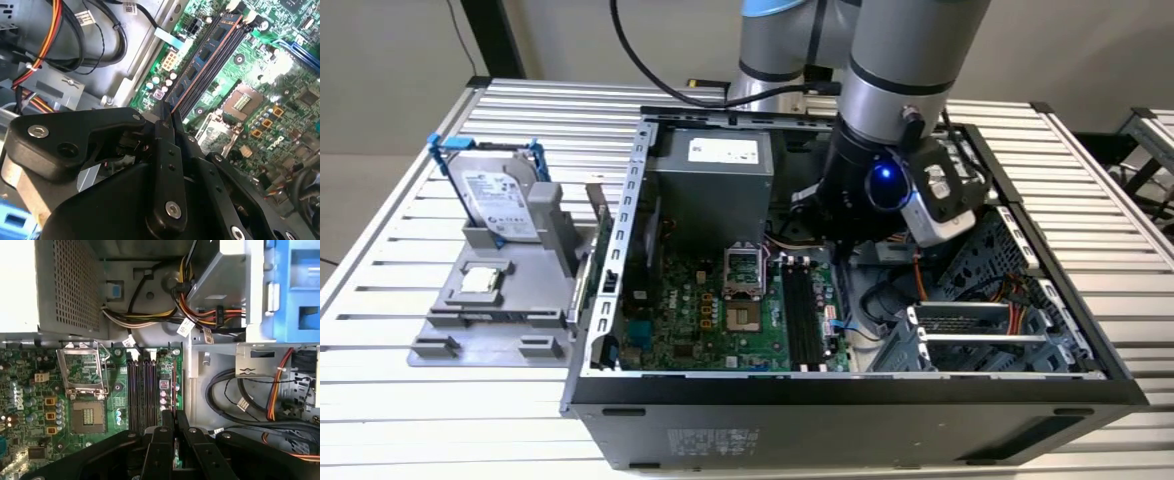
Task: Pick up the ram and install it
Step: 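Insert the ram into the slot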
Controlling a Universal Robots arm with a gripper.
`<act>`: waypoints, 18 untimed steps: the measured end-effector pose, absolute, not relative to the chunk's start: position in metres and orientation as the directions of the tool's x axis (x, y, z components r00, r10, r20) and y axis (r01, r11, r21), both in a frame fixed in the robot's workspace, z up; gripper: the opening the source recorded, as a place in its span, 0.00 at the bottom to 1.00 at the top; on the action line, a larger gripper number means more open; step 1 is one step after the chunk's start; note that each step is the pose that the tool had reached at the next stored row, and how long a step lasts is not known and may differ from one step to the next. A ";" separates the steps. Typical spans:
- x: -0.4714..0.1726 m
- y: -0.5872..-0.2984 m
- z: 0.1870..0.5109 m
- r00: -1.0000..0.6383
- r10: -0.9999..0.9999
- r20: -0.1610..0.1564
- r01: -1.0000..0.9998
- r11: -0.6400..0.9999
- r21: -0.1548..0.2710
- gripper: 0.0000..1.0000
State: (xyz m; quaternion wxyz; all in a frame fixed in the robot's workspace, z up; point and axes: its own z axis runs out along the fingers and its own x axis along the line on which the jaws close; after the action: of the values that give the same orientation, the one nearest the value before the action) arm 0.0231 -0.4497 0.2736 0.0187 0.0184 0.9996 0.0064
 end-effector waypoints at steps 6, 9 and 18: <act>0.021 -0.453 0.262 -0.999 0.012 -0.032 0.012 1.000 0.015 0.00; 0.019 -0.454 0.257 -0.999 0.012 -0.030 0.012 1.000 0.015 0.00; 0.012 -0.454 0.242 -1.000 0.012 -0.024 0.012 1.000 0.014 0.00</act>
State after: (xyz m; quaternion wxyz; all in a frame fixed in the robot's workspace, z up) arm 0.0122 -0.4544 0.2420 0.0122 0.0061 0.9999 0.0072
